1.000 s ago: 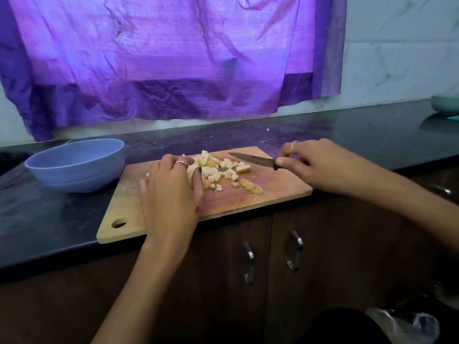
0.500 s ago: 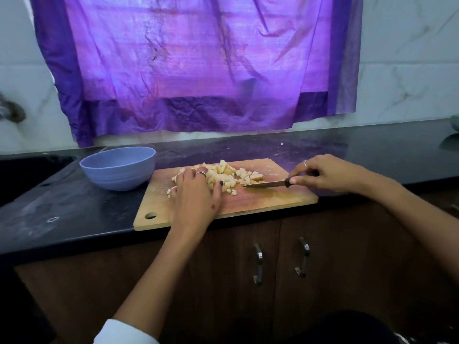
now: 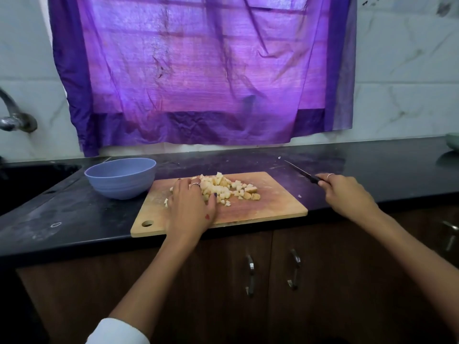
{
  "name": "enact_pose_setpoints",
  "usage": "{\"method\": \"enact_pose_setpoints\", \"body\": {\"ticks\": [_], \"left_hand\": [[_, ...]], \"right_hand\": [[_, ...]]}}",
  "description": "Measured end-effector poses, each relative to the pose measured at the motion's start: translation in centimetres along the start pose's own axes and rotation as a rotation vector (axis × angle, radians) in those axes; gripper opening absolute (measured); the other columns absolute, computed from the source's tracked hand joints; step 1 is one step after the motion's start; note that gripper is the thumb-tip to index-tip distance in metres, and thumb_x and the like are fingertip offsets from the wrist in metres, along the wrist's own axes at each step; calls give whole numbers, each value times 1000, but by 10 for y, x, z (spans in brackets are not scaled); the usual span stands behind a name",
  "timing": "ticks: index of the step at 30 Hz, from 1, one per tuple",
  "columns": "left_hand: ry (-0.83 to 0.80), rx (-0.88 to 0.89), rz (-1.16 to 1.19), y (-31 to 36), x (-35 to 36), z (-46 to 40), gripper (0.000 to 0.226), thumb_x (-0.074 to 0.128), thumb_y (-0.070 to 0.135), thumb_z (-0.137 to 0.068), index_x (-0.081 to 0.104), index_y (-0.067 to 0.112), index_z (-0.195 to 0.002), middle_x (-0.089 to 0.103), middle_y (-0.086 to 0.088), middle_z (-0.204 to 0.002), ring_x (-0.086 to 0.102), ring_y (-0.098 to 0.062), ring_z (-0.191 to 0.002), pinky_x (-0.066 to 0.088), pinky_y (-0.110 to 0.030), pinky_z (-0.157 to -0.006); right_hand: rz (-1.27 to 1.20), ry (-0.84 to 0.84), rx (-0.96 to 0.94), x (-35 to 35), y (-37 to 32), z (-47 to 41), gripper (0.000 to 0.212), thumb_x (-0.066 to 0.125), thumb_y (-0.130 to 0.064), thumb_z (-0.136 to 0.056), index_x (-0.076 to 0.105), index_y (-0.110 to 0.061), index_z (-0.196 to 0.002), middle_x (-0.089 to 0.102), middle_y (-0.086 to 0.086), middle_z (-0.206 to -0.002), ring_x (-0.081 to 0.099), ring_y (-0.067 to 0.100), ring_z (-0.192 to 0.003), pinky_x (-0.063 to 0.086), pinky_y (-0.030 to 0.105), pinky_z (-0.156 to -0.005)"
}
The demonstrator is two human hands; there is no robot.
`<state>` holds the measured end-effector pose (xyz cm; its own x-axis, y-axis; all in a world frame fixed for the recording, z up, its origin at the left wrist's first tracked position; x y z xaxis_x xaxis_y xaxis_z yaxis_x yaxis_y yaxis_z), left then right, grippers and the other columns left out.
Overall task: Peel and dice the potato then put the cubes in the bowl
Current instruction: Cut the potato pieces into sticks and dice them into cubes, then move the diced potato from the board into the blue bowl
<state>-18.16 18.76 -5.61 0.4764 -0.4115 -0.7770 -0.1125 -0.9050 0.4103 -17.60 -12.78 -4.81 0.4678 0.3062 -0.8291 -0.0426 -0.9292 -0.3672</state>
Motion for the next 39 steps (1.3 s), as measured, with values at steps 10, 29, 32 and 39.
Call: {"method": "enact_pose_setpoints", "body": {"ticks": [10, 29, 32, 39], "left_hand": [[-83, -27, -99, 2, 3, -2, 59, 44, 48, -96, 41, 9, -141, 27, -10, -155, 9, -27, -148, 14, -51, -118], [-163, 6, -97, 2, 2, -2, 66, 40, 47, -97, 24, 12, -150, 20, -10, -157, 6, -32, -147, 13, -55, -117], [-157, 8, -94, 1, 3, -3, 69, 41, 50, -96, 23, 12, -151, 16, -8, -159, 3, -32, -147, 11, -54, -118], [-158, 87, 4, -13, -15, -11, 83, 43, 64, -88, 19, 16, -152, 22, -8, -157, 14, -27, -146, 17, -48, -118]], "right_hand": [[129, 179, 73, 17, -23, 6, 26, 58, -26, -94, 62, -11, -114, 63, 13, -109, 57, 34, -105, 45, 37, -73], [305, 341, -108, 29, -27, 8, 34, 41, -28, -101, 65, -8, -113, 64, 13, -109, 59, 30, -101, 47, 38, -75], [140, 394, -116, 19, -24, 8, 35, 40, -28, -100, 65, -6, -110, 64, 16, -106, 59, 32, -98, 45, 41, -81], [-484, -168, -581, 7, -79, 51, 45, 36, -63, -92, 71, -34, -91, 64, -17, -99, 56, -4, -98, 40, 12, -79]]}}
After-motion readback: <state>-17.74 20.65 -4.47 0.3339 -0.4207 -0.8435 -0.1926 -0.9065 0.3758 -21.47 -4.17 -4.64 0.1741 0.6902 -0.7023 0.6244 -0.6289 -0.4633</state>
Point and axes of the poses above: each hand's wrist, its own z-axis away from the middle knuckle, its own x-axis out of the palm, y = z × x, the point moved 4 cm from there along -z, towards the middle knuckle
